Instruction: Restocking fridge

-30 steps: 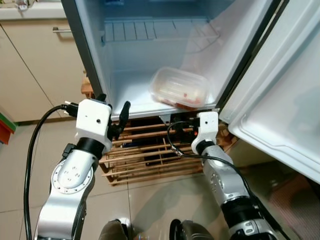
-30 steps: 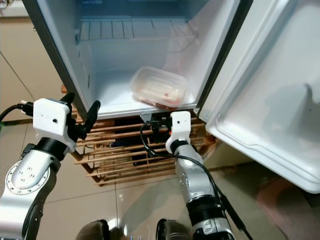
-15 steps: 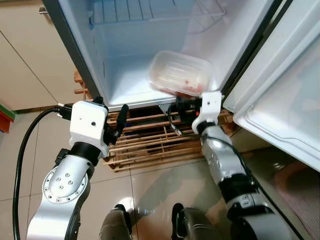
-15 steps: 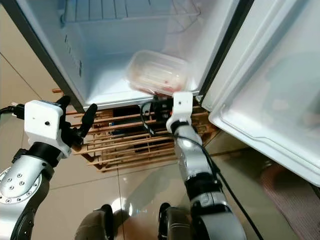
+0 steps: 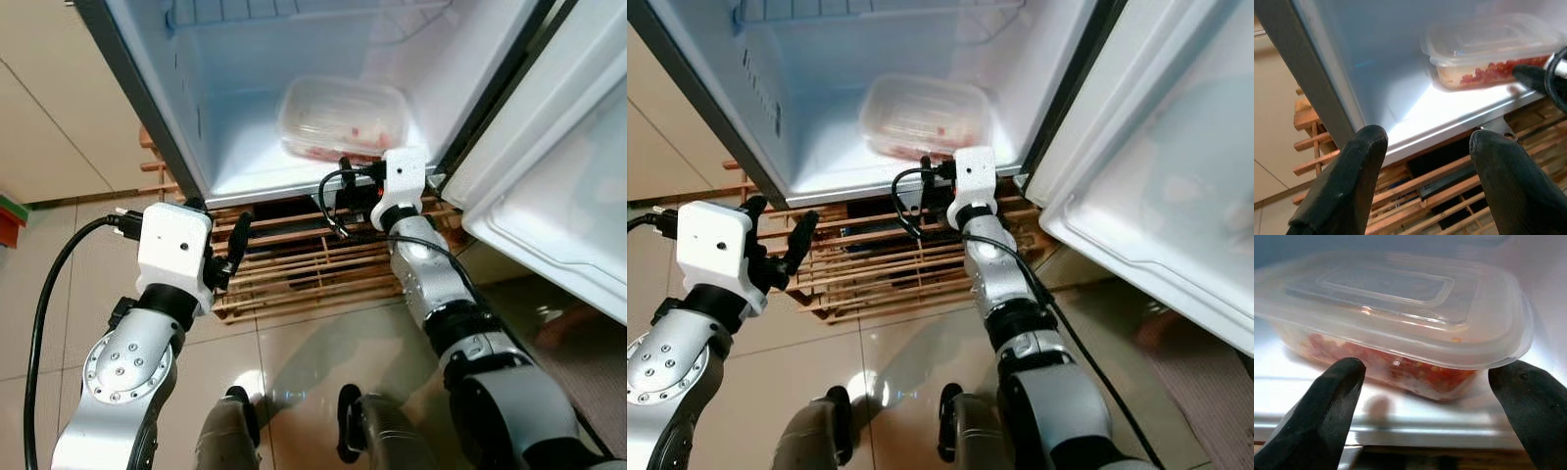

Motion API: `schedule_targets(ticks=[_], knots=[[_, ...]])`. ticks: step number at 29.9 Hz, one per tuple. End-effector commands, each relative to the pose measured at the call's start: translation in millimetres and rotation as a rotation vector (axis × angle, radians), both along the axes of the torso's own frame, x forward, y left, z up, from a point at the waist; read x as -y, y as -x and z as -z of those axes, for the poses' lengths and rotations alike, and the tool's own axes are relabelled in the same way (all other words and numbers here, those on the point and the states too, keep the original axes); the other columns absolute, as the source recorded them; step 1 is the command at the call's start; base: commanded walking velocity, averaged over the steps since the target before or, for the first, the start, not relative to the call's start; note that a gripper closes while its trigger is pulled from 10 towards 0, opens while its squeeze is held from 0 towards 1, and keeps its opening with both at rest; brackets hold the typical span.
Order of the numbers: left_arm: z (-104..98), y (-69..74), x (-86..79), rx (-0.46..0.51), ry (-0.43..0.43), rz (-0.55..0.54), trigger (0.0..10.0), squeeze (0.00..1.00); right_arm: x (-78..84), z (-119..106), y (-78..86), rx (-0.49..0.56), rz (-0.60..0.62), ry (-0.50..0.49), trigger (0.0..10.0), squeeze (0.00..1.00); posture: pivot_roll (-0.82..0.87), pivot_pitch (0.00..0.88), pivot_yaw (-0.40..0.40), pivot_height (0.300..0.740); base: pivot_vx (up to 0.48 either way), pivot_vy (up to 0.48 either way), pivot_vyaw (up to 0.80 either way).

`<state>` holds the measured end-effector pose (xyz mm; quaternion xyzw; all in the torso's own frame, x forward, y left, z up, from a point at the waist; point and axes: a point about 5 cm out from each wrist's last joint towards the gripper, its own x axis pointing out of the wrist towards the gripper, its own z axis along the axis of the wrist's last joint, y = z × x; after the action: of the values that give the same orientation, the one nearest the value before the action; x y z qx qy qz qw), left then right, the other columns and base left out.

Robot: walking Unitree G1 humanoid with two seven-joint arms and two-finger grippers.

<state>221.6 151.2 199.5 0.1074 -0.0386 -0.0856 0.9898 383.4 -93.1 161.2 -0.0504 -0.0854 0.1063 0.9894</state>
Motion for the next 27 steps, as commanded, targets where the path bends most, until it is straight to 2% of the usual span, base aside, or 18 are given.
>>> schedule_targets(ticks=[1,9,15,18,20,22,23,25,26,27], knots=[[-1,5.4,1.7,-0.004,0.0,0.007,10.0,0.0,2.8,-2,-0.6,0.027,0.007,0.034,10.0,0.0,0.16,0.357,-0.041,0.74,0.0,0.0,0.0],[0,0.3,5.0,0.001,0.009,0.01,10.0,0.0,11.7,-19,-8.4,0.099,0.033,0.096,10.0,0.0,0.15,0.344,-0.048,0.74,0.0,0.0,0.0],[3,-6.2,9.2,0.006,0.016,0.016,10.0,0.0,10.2,-13,-5.7,0.093,0.008,0.089,10.0,0.0,0.12,0.304,-0.067,0.74,0.0,0.0,0.0],[3,-9.9,11.8,0.018,0.025,0.019,10.0,0.0,9.1,-3,-0.8,0.069,-0.019,0.068,10.0,0.0,0.11,0.265,-0.08,0.74,0.0,0.0,0.0],[4,-16.7,15.6,0.032,0.042,0.022,10.0,0.0,10.5,14,6.0,0.006,-0.044,0.006,10.0,0.0,0.1,0.224,-0.093,0.74,0.0,0.0,0.0],[4,-18.6,16.7,0.036,0.047,0.023,10.0,0.0,11.0,18,7.7,-0.01,-0.051,-0.008,10.0,0.0,0.1,0.224,-0.093,0.74,0.0,0.0,0.0],[5,-24.6,21.8,0.044,0.06,0.038,10.0,0.0,14.1,31,9.7,-0.127,-0.057,-0.151,10.0,0.0,0.08,0.182,-0.101,0.74,0.0,0.0,0.0],[7,-30.8,26.3,0.046,0.069,0.052,10.0,0.0,18.2,37,8.8,-0.219,-0.045,-0.294,10.0,0.0,0.06,0.154,-0.103,0.74,0.0,0.0,0.0],[8,-35.3,30.5,0.05,0.075,0.067,10.0,0.0,22.1,36,9.1,-0.238,-0.038,-0.364,10.0,0.0,0.05,0.127,-0.105,0.74,0.0,0.0,0.0],[7,-36.5,32.1,0.054,0.078,0.073,10.0,0.0,22.8,34,10.0,-0.229,-0.042,-0.37,10.0,0.0,0.05,0.127,-0.105,0.74,0.0,0.0,0.0]])
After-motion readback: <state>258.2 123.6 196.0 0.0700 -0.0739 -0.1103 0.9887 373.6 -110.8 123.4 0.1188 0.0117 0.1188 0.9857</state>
